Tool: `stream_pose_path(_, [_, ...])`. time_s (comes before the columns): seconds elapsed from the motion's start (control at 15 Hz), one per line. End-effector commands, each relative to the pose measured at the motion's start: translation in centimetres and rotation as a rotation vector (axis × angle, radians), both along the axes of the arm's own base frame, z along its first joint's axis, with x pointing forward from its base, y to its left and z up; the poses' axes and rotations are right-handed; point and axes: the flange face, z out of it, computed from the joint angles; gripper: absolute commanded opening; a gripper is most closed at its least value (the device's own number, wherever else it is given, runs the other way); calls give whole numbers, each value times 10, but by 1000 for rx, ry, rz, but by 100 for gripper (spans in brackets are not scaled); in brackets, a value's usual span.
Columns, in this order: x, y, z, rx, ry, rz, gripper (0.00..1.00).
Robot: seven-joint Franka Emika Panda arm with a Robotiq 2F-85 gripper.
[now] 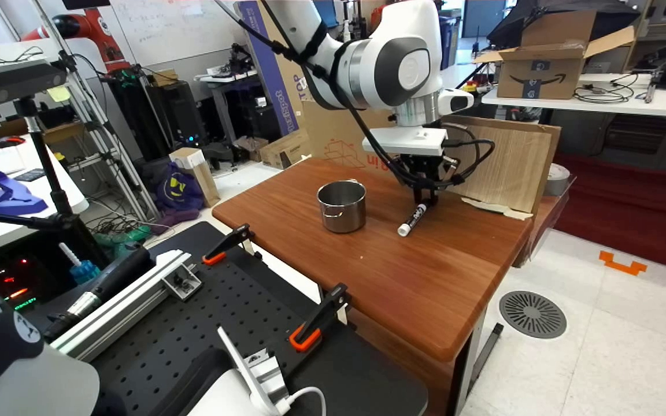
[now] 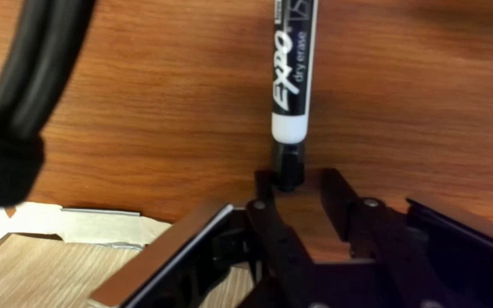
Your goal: Put the marker in the pot on the table
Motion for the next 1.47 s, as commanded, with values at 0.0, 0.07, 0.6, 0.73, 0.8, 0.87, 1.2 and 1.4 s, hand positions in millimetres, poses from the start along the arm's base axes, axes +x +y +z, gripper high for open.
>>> stream_pose_path(0.0, [8, 1, -4, -32, -7, 21, 67])
stream_pose_path(0.07, [9, 1, -4, -32, -8, 23, 73])
stream_pose_path(0.6, [10, 2, -3, -27, -11, 26, 100])
stream_pose_path(0.73, [8, 2, -1, -24, -16, 26, 100])
stream_pose_path(0.8, [6, 2, 2, -23, -21, 25, 100])
stream_pose_path(0.87, [4, 2, 4, -21, -24, 25, 100])
stream_pose_path(1.2, [-16, 1, 27, -5, -87, 17, 100])
stream_pose_path(1.4, [-9, 2, 24, 2, -71, 8, 100])
